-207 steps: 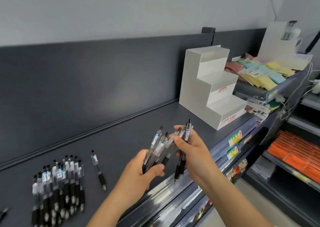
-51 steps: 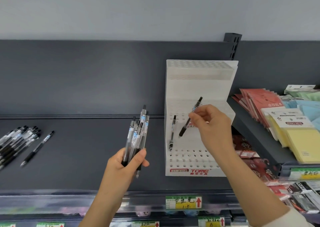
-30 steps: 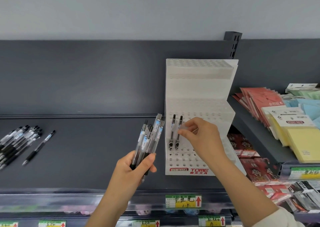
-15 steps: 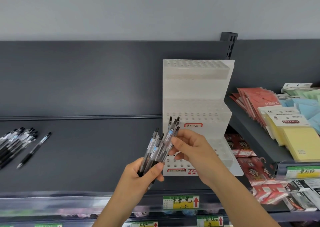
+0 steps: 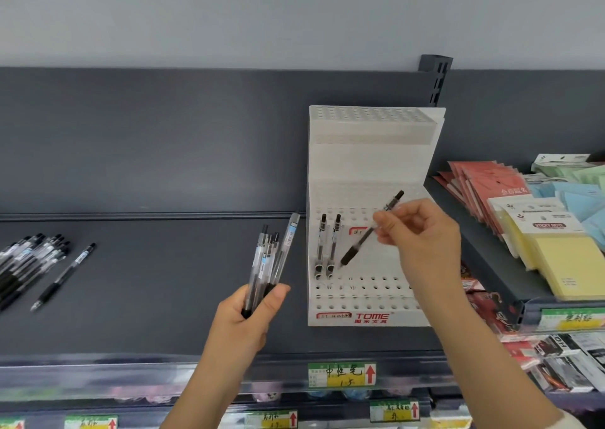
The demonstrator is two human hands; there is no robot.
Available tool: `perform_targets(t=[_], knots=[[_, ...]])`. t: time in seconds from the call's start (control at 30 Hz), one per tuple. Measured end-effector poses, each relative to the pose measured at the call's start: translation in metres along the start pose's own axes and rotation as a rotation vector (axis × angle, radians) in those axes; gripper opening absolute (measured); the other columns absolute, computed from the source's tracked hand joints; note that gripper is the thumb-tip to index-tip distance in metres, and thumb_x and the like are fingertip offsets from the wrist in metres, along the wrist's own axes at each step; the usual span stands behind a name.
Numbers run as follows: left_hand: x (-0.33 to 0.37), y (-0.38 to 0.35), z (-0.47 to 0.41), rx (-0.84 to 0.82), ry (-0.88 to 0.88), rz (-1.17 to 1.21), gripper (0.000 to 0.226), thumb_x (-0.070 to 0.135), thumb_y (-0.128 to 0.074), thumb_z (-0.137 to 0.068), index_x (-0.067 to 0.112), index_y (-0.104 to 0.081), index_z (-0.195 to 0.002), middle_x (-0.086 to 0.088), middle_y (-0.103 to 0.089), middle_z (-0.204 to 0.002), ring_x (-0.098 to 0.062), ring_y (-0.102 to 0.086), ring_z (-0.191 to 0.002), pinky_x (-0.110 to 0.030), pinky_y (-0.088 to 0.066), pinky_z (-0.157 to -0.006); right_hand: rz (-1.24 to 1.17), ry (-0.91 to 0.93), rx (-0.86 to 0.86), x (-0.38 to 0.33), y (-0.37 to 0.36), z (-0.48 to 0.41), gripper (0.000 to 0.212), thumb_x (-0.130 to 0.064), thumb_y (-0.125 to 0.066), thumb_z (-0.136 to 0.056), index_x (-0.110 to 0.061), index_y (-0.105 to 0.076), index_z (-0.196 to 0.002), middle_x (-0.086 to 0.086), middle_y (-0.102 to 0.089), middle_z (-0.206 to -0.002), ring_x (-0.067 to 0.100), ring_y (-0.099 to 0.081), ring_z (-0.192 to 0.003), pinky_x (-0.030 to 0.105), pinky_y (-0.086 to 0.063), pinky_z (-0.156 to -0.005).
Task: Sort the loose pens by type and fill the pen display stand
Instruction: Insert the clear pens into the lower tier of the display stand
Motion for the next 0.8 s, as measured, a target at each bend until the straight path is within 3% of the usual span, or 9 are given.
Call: perform_targets(t=[0.17, 0.43, 0.6, 0.8], knots=[[-0.001, 0.000, 0.000, -0.017, -0.012, 0.003, 0.063, 0.051, -0.062, -0.060, -0.001, -0.062, -0.096, 0.002, -0.032, -0.052, -0.010, -0.027, -0.046, -0.021, -0.025, -0.041, 0.160, 0.049, 0.019, 0.007, -0.009, -0.005, 0.016, -0.024, -0.076, -0.075, -0.018, -0.061, -0.074, 0.000, -0.068, -0.071, 0.018, -0.066, -0.067, 0.039, -0.057, -0.072], [-0.002, 0.005, 0.001, -0.008, -0.005, 0.008, 0.057, 0.052, -0.062, -0.058, 0.006, -0.066, -0.090, 0.003, -0.033, -0.052, -0.011, -0.028, -0.047, -0.021, -0.027, -0.041, 0.316, 0.153, 0.001, 0.002, -0.016, -0.012, 0.015, -0.025, -0.073, -0.078, -0.015, -0.062, -0.080, -0.006, -0.064, -0.071, 0.010, -0.062, -0.066, 0.029, -0.055, -0.068], [-0.002, 0.005, 0.001, -0.012, -0.006, 0.000, 0.054, 0.053, -0.062, -0.058, 0.010, -0.068, -0.089, 0.001, -0.033, -0.053, -0.012, -0.028, -0.047, -0.022, -0.027, -0.042, 0.434, 0.162, -0.094, 0.012, -0.019, -0.013, 0.015, -0.025, -0.071, -0.081, -0.013, -0.061, -0.082, -0.004, -0.064, -0.070, 0.013, -0.062, -0.068, 0.034, -0.054, -0.070], [-0.001, 0.004, -0.001, -0.018, -0.006, -0.020, 0.076, 0.057, -0.063, -0.054, -0.004, -0.060, -0.099, 0.001, -0.031, -0.053, -0.012, -0.028, -0.046, -0.022, -0.026, -0.042, 0.535, 0.168, -0.200, 0.028, -0.027, -0.008, 0.013, -0.022, -0.063, -0.087, -0.012, -0.071, -0.090, 0.002, -0.070, -0.075, 0.018, -0.065, -0.072, 0.040, -0.054, -0.077]])
Point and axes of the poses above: each hand's wrist, its own z-axis away from the middle knuckle, its own y-axis out of the back of the hand, x = y × z, the point moved 2 cm from there along -z, towards the middle knuckle
